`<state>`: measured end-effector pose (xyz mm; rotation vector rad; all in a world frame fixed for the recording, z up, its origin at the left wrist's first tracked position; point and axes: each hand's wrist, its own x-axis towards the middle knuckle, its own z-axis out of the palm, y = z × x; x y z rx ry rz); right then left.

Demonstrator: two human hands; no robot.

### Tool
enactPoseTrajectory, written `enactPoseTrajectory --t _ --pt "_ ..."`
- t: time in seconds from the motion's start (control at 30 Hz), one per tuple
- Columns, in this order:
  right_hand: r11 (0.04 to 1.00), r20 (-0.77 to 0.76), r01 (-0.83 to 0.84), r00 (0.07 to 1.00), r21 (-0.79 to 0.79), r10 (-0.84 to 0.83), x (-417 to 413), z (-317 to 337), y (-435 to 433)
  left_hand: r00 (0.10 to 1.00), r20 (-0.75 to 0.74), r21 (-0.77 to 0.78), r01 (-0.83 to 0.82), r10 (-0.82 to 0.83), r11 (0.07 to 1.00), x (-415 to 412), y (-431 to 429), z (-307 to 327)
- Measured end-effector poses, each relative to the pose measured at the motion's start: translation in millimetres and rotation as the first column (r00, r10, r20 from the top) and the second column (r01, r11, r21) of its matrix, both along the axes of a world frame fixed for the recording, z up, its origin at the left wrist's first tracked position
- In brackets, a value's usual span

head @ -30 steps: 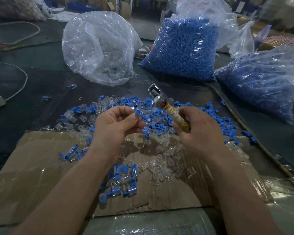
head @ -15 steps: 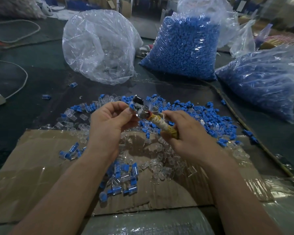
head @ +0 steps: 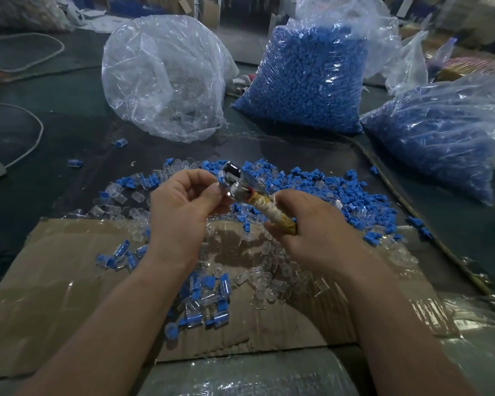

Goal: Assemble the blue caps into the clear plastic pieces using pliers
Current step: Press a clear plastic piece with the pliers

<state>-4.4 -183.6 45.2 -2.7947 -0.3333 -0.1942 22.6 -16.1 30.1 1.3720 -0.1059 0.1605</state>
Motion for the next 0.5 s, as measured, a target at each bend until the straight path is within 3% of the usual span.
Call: enactPoseTrajectory --t 0.5 --pt "0.998 0.033 0.019 0.999 0.066 -0.021 3.3 -8.7 2.8 0.999 0.013 0.048 -0.04 0.039 0.998 -0.9 3.1 2.1"
